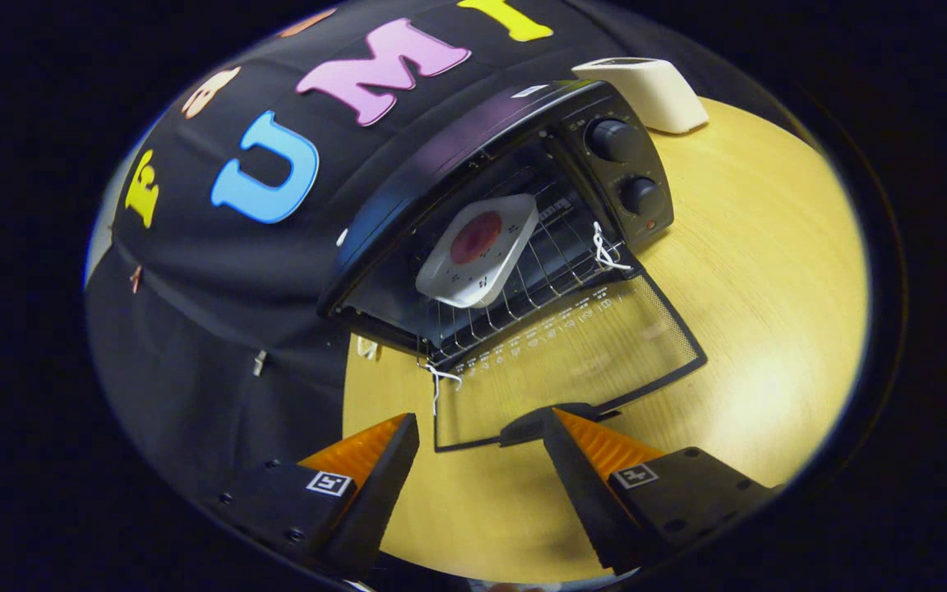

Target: Open the toaster oven, put the food inside, and close the toaster oven door.

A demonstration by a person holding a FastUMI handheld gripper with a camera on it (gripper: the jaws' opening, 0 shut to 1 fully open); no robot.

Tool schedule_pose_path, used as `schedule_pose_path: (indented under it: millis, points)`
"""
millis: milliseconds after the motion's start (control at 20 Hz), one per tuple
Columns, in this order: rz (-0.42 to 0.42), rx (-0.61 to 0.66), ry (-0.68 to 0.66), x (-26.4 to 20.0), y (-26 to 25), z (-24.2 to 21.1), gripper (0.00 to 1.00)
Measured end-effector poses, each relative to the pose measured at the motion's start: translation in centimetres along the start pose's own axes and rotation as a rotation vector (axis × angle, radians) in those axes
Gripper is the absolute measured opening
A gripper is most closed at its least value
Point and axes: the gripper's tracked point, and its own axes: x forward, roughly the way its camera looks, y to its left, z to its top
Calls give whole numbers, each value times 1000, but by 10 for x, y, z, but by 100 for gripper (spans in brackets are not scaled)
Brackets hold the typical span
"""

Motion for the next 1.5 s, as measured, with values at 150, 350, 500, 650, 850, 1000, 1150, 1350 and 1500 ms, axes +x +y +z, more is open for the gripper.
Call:
schedule_pose_path:
  millis: [150,350,500,650,850,1000,1150,1350,1500]
  points:
    - [-66,-182,23,-3,-17,-17,99]
    - [-228,-378,46,-2,-54,-34,99]
    - [-327,-439,70,7,-72,-47,99]
    - [-388,-527,84,16,-79,-49,99]
    - [-427,-525,78,29,-80,-48,100]
    - [-443,-494,100,37,-79,-52,100]
    - [-453,-464,98,43,-78,-50,100]
    - [-464,-434,103,49,-73,-46,100]
    - [-465,-433,109,48,-73,-46,99]
